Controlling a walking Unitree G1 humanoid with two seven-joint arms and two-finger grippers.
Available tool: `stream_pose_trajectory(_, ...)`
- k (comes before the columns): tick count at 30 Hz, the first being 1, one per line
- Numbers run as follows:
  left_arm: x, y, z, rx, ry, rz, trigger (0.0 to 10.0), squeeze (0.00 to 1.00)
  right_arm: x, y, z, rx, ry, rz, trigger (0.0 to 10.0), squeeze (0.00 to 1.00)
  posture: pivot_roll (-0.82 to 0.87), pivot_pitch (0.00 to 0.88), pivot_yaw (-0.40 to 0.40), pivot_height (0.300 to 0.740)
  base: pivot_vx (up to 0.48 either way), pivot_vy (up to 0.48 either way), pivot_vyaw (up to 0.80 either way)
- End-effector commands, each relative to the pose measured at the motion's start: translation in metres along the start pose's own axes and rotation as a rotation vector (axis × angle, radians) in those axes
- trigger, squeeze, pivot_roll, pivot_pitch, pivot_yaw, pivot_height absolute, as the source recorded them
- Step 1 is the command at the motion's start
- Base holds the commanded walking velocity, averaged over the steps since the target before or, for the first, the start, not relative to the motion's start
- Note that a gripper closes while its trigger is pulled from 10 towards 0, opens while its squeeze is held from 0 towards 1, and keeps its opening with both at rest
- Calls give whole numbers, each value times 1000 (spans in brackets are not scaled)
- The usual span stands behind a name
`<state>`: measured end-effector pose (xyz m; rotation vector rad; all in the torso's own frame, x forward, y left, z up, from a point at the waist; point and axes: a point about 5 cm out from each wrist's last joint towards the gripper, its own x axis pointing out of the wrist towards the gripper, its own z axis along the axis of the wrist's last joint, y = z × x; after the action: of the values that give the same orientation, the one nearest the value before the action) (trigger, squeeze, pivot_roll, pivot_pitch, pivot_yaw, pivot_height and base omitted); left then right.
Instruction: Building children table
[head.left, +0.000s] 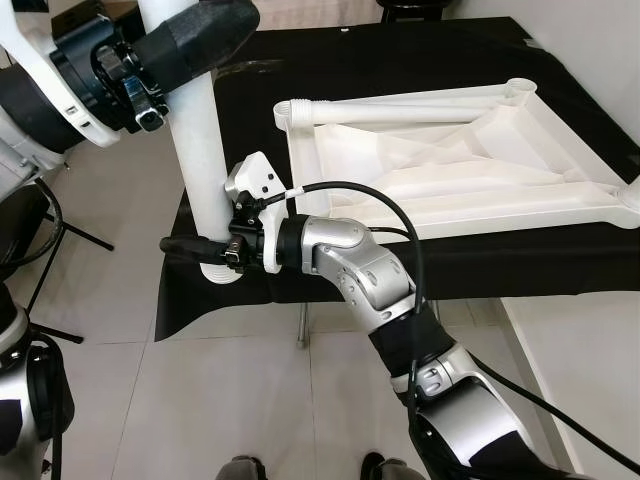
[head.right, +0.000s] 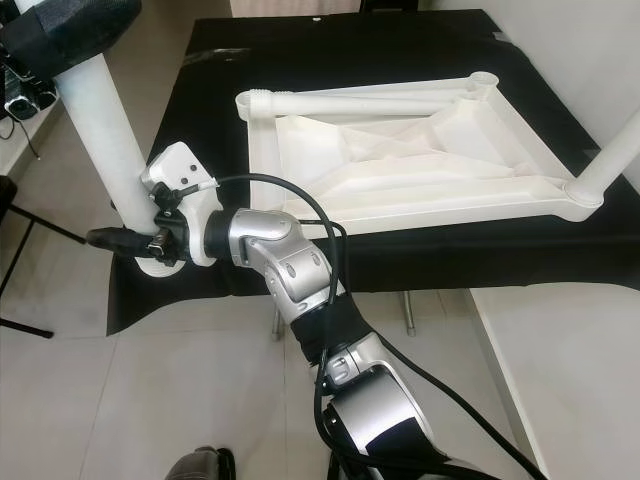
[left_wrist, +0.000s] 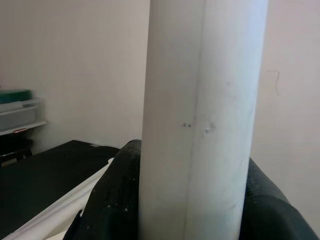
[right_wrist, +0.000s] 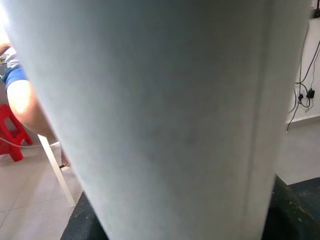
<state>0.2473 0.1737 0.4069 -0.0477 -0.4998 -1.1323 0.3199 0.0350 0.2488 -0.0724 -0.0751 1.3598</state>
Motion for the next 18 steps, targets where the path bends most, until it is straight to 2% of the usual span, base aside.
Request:
stream_pose_trajectory(1,25,-36,-23,-132,32,-365,0,0,23,17,9,17,-22,53,0,0,50,122,29,740,0,0,0)
stream_pose_trajectory(6,25,-34,-34,-141,28,-331,0,0,21,15,12,-6,-50,27,0,0,52,128,32,740,0,0,0)
stream_pose_trajectory(7,24,-31,-38,-140,26,-286,6549,235,20,14,13,-14,-53,15,0,0,52,133,34,740,0,0,0)
stream_pose_trajectory(8,24,-31,-38,-140,26,-286,6549,235,20,14,13,-14,-53,15,0,0,52,133,34,740,0,0,0)
stream_pose_trajectory(9,23,-28,-42,-143,23,-225,10000,1000,19,12,12,-21,-54,-5,0,0,54,137,35,740,0,0,0)
stream_pose_trajectory(10,23,-28,-42,-143,23,-225,10000,1000,19,12,12,-21,-54,-5,0,0,54,137,35,740,0,0,0)
stream_pose_trajectory(12,22,-23,-44,-129,13,-137,10000,1000,17,8,11,-35,-52,-45,0,0,56,143,35,740,0,0,0)
stream_pose_trajectory(13,22,-23,-44,-129,13,-137,10000,1000,17,8,11,-35,-52,-45,0,0,56,143,35,740,0,0,0)
stream_pose_trajectory(14,20,-18,-42,-112,-6,-67,10000,1000,15,3,10,-40,-52,-86,0,0,61,153,35,740,0,0,0)
stream_pose_trajectory(15,20,-18,-42,-112,-6,-67,10000,1000,15,3,10,-40,-52,-86,0,0,61,153,35,740,0,0,0)
stream_pose_trajectory(17,6,-3,-36,-48,-48,148,10000,1000,6,-18,10,-59,-52,-244,0,0,70,166,33,740,0,0,0)
stream_pose_trajectory(18,6,-3,-36,-48,-48,148,10000,1000,6,-18,10,-59,-52,-244,0,0,70,166,33,740,0,0,0)
